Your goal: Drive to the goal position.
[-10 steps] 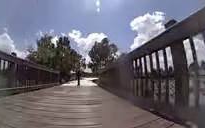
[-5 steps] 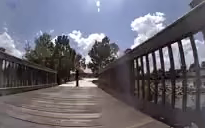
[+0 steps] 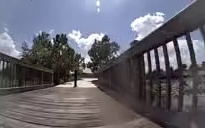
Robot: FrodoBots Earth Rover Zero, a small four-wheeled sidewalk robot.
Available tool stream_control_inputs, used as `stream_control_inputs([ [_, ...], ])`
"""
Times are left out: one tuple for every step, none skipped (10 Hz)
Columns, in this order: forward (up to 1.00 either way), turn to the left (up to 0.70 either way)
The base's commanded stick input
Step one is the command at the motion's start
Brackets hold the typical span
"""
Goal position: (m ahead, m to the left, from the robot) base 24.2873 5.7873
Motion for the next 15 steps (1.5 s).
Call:
stream_control_inputs([
  [0.85,0.00],
  [0.85,0.00],
  [0.85,0.00],
  [0.85,0.00],
  [0.85,0.00],
  [0.85,0.08],
  [0.85,0.34],
  [0.85,0.30],
  [0.85,0.20],
  [0.85,0.08],
  [0.85,0.00],
  [0.85,0.00],
  [0.85,0.00],
  [0.85,0.00],
  [0.85,0.00],
])
